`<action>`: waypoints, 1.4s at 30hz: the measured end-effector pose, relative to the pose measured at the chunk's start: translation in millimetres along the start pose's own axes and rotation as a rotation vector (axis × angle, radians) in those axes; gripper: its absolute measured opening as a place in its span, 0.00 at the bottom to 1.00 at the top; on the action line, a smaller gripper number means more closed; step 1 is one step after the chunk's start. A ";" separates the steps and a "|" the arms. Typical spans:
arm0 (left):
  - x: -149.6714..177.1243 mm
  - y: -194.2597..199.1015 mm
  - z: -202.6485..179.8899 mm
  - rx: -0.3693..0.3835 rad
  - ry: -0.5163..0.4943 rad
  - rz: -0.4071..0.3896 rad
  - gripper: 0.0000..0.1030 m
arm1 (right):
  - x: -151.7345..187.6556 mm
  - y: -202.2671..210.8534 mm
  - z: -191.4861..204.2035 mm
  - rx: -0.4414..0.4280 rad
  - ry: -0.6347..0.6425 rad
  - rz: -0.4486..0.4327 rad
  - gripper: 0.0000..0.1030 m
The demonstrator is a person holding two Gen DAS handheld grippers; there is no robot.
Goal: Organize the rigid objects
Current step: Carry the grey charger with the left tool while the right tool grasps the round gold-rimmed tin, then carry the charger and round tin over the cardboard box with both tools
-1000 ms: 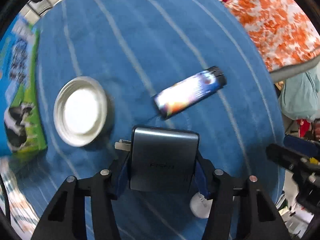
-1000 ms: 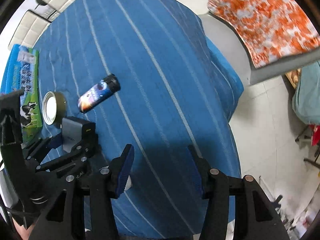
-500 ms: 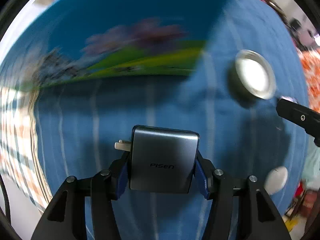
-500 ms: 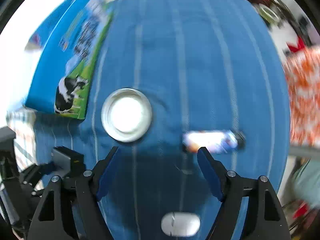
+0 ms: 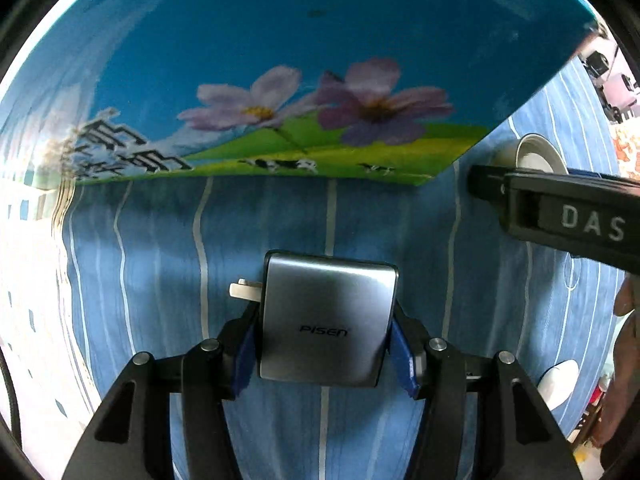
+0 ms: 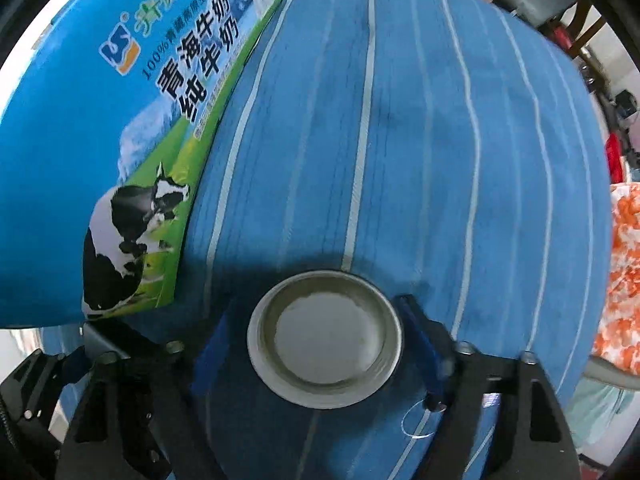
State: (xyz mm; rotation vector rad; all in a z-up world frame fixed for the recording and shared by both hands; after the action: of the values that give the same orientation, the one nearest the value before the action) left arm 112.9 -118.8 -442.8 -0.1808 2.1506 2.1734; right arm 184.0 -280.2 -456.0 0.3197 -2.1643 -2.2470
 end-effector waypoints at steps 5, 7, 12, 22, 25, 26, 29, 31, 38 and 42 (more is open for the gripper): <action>-5.9 0.1 -9.4 0.000 -0.015 -0.003 0.52 | 16.5 6.6 -7.3 0.030 -0.005 0.009 0.66; -8.0 1.1 -16.2 0.000 -0.030 0.000 0.52 | 27.9 11.5 -9.0 0.045 -0.008 0.007 0.66; 0.2 6.7 -21.7 -0.007 -0.082 0.005 0.52 | 53.8 18.1 -19.3 0.045 -0.062 0.017 0.66; 8.4 58.1 -20.0 0.000 -0.144 -0.076 0.52 | 87.0 90.0 -16.6 -0.015 -0.125 -0.067 0.66; 4.4 87.5 -10.5 0.015 -0.159 -0.119 0.52 | 87.3 125.1 -9.8 -0.047 -0.154 -0.098 0.66; 0.5 99.7 -3.8 0.024 -0.156 -0.139 0.52 | 84.3 136.9 -5.9 -0.059 -0.161 -0.111 0.66; -19.2 138.9 21.4 0.041 -0.165 -0.200 0.52 | 72.9 172.0 21.8 -0.086 -0.169 -0.159 0.66; -32.5 162.8 38.9 0.049 -0.176 -0.243 0.52 | 64.3 192.9 44.4 -0.099 -0.180 -0.189 0.66; -80.5 210.3 97.8 0.047 -0.186 -0.362 0.52 | 12.3 232.9 124.1 -0.109 -0.165 -0.283 0.66; -97.6 219.8 121.0 0.043 -0.186 -0.398 0.52 | -13.7 248.5 158.2 -0.127 -0.169 -0.320 0.66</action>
State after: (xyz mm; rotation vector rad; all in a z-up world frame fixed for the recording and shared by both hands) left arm 175.7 2.0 -210.5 -0.3544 1.8688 1.8423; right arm 139.7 -133.7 -203.9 0.5247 -2.1662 -2.6576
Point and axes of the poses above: each gripper's, at about its wrist camera, not at the fingertips, and y roughly against the way its jaws point, z to its left, x to its underside, the point moved 7 cm from there along -y, roughly the way its jaws point, and after that the axes turned 4 degrees about -z, right-handed, at the moved point
